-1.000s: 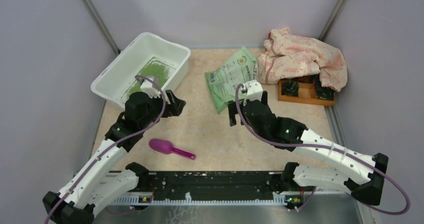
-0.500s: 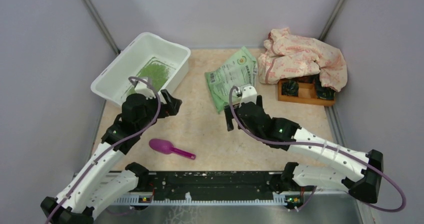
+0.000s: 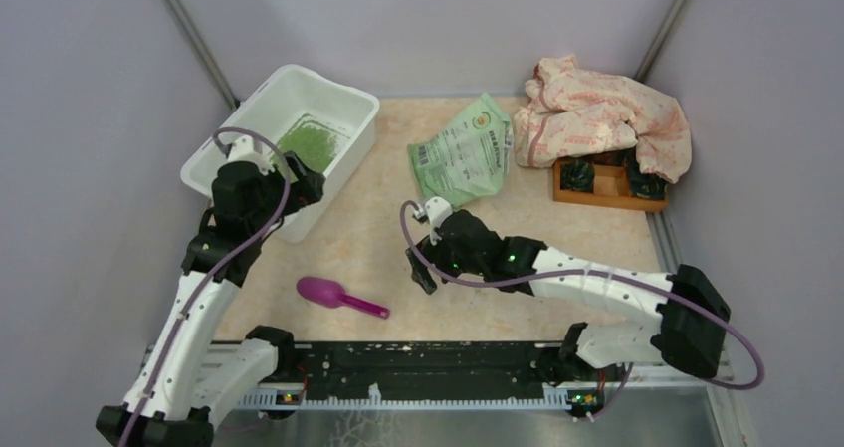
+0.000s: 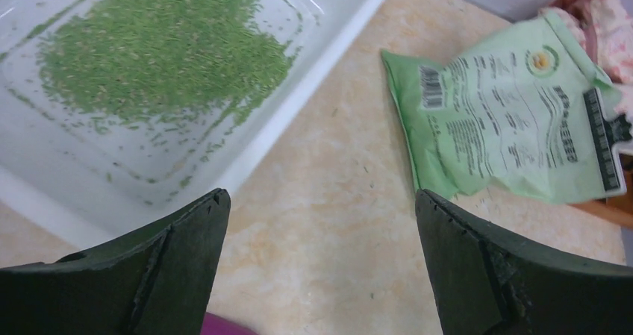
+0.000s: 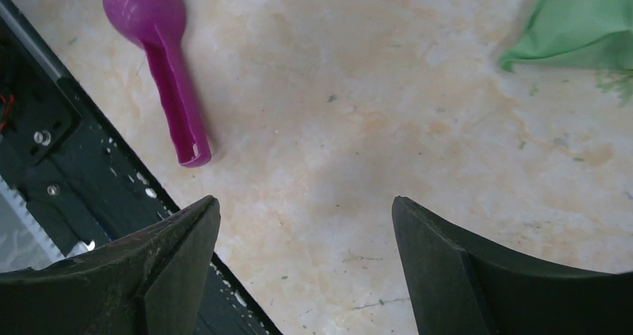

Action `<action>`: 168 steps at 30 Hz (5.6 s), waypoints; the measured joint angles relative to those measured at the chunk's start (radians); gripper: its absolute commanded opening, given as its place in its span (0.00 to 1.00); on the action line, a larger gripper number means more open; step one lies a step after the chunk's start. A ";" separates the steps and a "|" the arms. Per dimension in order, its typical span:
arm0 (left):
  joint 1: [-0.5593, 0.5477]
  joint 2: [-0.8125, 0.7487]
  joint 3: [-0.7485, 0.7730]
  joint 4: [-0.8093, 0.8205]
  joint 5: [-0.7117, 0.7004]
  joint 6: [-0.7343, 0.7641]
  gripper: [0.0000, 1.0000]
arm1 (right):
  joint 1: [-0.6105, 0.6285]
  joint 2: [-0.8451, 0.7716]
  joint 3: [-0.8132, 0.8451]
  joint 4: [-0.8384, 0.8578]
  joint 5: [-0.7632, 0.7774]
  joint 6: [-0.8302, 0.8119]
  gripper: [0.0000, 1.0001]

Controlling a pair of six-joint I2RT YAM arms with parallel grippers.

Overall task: Fill the litter box with clean litter
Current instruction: Move the spatula to the center of the board, then remove the clamp from the cat litter bag, then adjust the litter box at the center of the board, then place the clamp at the center of the board.

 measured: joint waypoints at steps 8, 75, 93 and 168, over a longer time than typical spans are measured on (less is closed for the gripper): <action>0.381 0.035 -0.008 -0.003 0.263 0.034 0.99 | 0.119 0.259 0.090 0.072 -0.037 -0.058 0.82; 0.718 -0.009 -0.068 -0.017 0.705 0.012 0.99 | 0.012 0.355 -0.095 0.228 0.252 -0.132 0.03; 0.718 0.043 -0.074 0.043 0.758 -0.025 0.99 | -0.046 0.055 -0.132 -0.107 0.252 0.033 0.80; 0.172 0.632 0.077 0.320 0.497 -0.063 0.99 | -0.778 0.298 0.495 0.040 -0.212 0.003 0.00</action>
